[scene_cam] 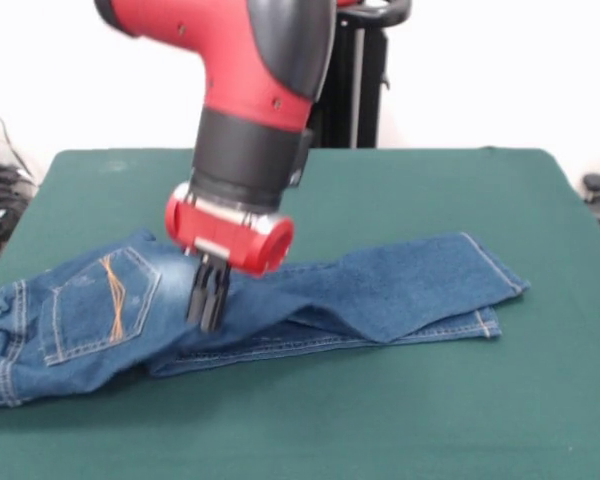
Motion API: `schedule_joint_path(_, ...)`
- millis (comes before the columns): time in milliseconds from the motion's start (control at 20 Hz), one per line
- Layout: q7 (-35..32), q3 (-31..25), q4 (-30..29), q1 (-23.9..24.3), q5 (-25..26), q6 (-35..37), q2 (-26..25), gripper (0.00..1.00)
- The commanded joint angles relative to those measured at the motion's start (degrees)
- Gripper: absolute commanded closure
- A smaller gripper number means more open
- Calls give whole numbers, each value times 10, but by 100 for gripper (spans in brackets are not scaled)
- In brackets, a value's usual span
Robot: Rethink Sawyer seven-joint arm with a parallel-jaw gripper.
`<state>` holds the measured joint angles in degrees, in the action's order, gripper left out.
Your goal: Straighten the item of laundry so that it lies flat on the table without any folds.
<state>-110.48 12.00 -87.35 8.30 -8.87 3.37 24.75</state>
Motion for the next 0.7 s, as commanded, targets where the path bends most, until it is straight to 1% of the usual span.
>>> schedule_joint_path(50, -155, -6, -154, -37, -41, 89, 57, 100)
schedule_joint_path(200, -143, -15, -174, -24, -40, 79, 65, 100)
schedule_joint_path(350, -120, -29, -190, 6, -26, 65, 74, 100)
schedule_joint_path(550, -88, -51, -217, 55, 4, 38, 85, 100)
schedule_joint_path(700, -59, -75, -242, 105, 32, 23, 99, 100)
